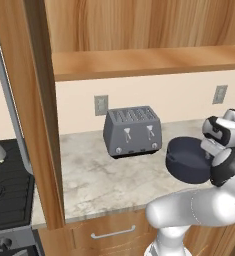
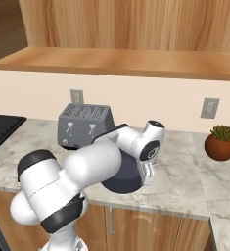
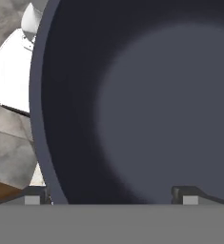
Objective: Pick the kettle from the cabinet and place it on a stove burner. Then pick the pot from the counter and place it on another stove burner. Finally, turn both burners on.
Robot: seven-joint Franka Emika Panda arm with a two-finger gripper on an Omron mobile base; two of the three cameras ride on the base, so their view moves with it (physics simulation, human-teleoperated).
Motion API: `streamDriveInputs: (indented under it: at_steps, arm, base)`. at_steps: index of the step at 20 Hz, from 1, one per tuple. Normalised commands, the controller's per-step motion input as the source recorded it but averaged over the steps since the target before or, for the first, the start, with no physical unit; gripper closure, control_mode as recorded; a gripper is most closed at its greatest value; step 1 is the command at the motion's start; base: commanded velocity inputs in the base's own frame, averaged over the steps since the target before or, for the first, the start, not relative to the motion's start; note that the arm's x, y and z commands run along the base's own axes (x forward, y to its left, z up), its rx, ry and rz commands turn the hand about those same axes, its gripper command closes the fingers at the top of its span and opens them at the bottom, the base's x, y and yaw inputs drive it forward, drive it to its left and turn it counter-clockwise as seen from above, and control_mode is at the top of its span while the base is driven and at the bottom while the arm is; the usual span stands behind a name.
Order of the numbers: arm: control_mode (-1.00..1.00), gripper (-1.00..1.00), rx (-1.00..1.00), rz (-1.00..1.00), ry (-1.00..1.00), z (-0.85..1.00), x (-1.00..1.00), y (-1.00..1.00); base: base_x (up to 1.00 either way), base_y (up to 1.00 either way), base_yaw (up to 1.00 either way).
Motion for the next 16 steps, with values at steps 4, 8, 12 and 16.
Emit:
streamDriveInputs:
  at_steps: [4, 8, 12, 16]
  arm:
    - [-1.00, 1.00, 0.00, 0.00, 0.00, -0.04, 0.00, 0.00]
    - [-1.00, 1.00, 0.00, 0.00, 0.00, 0.00, 0.00, 0.00]
    - [-1.00, 1.00, 0.00, 0.00, 0.00, 0.00, 0.00, 0.00]
    - [-1.00, 1.00, 0.00, 0.00, 0.00, 0.00, -0.01, 0.00]
  base:
    - [0.00, 0.00, 0.00]
    - [0.00, 0.00, 0.00]
    - [0.00, 0.00, 0.00]
    - [0.00, 0.00, 0.00]
